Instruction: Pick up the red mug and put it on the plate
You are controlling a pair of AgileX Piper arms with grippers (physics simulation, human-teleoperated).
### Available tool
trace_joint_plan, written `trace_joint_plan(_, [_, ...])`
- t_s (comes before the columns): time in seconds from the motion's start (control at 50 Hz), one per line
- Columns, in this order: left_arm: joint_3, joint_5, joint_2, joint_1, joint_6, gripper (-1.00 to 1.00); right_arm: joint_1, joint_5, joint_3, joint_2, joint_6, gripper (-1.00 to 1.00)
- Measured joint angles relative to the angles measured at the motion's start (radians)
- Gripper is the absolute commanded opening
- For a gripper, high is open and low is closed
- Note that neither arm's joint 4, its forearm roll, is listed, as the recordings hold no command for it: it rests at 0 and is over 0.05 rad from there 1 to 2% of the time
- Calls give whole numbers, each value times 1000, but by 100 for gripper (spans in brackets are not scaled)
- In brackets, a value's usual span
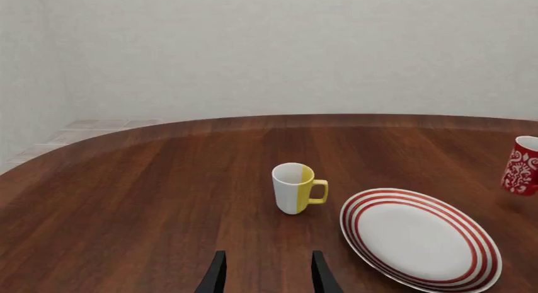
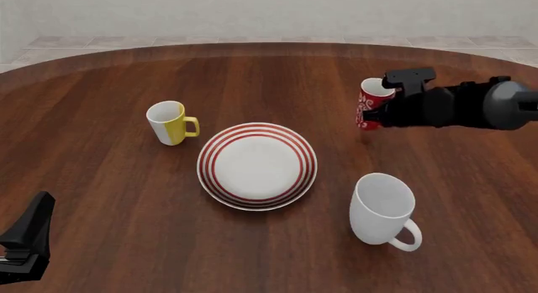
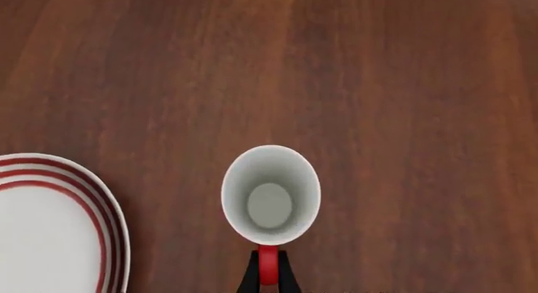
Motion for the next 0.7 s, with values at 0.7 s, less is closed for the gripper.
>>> trace_joint_plan(0.7, [0, 0, 0, 0, 0, 100, 90, 128, -23, -234, -48, -100])
